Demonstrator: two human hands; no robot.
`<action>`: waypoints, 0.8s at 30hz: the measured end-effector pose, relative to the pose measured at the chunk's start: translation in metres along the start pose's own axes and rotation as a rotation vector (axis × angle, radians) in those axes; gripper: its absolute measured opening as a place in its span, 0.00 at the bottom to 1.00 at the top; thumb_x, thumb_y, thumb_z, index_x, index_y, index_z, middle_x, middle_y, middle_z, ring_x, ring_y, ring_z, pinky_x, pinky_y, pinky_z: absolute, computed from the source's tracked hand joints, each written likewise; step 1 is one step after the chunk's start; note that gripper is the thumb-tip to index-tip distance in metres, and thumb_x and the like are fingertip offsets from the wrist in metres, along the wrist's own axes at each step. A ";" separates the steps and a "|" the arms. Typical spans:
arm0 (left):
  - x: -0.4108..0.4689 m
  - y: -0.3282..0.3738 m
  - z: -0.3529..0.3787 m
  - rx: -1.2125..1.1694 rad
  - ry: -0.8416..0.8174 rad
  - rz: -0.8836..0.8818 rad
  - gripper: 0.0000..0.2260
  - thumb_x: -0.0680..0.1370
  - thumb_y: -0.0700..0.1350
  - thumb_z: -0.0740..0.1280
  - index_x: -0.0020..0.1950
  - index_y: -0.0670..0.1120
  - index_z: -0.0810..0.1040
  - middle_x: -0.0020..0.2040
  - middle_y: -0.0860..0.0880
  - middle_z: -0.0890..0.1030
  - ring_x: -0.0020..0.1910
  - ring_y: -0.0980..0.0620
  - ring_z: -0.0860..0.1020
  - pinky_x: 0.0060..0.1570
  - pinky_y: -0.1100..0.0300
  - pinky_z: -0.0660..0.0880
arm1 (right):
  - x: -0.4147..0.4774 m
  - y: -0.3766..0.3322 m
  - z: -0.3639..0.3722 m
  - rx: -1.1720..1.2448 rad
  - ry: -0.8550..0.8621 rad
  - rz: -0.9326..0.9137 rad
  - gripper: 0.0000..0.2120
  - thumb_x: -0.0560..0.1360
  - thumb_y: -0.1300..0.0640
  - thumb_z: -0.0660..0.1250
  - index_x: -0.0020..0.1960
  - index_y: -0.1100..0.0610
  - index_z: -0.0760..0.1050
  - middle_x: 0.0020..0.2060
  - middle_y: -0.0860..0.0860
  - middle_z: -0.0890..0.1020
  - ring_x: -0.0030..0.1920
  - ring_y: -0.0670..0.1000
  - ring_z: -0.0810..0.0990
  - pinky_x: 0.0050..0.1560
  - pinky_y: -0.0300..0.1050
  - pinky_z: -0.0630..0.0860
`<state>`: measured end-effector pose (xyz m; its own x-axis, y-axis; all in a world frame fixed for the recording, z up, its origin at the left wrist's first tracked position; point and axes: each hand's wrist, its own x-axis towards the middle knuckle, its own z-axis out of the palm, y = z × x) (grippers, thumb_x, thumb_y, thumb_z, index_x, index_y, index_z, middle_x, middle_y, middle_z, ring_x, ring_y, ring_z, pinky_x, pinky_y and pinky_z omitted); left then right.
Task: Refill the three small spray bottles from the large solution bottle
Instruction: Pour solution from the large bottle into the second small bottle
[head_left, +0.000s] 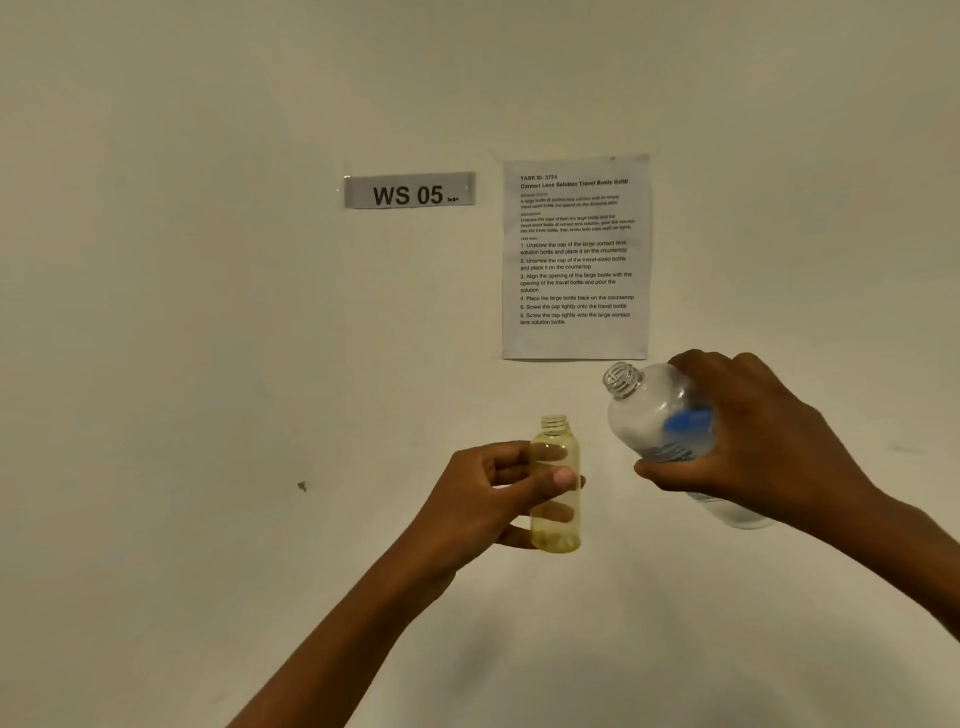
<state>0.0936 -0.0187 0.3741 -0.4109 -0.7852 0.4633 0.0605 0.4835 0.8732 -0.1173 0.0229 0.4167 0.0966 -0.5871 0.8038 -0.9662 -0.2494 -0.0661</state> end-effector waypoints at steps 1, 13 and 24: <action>-0.001 0.001 0.001 0.001 -0.005 0.001 0.12 0.72 0.45 0.70 0.55 0.48 0.78 0.48 0.50 0.85 0.44 0.51 0.84 0.36 0.61 0.80 | 0.001 -0.002 -0.003 -0.007 0.001 -0.019 0.35 0.57 0.43 0.76 0.59 0.51 0.68 0.40 0.39 0.65 0.45 0.48 0.68 0.35 0.39 0.65; -0.012 0.011 -0.002 0.011 -0.068 0.013 0.17 0.72 0.47 0.68 0.59 0.46 0.78 0.49 0.49 0.85 0.47 0.49 0.84 0.38 0.58 0.81 | -0.001 -0.020 -0.015 -0.133 -0.082 -0.129 0.34 0.60 0.40 0.74 0.61 0.48 0.65 0.44 0.43 0.68 0.42 0.48 0.68 0.35 0.32 0.61; -0.018 0.014 -0.004 0.014 -0.077 0.023 0.17 0.71 0.47 0.69 0.59 0.45 0.78 0.49 0.48 0.85 0.47 0.49 0.84 0.37 0.58 0.81 | -0.004 -0.033 -0.024 -0.164 -0.108 -0.188 0.35 0.61 0.42 0.74 0.63 0.50 0.66 0.42 0.40 0.63 0.41 0.47 0.64 0.36 0.28 0.57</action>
<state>0.1055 0.0007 0.3786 -0.4783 -0.7421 0.4696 0.0584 0.5067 0.8601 -0.0911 0.0519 0.4294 0.2942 -0.6235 0.7243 -0.9539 -0.2385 0.1821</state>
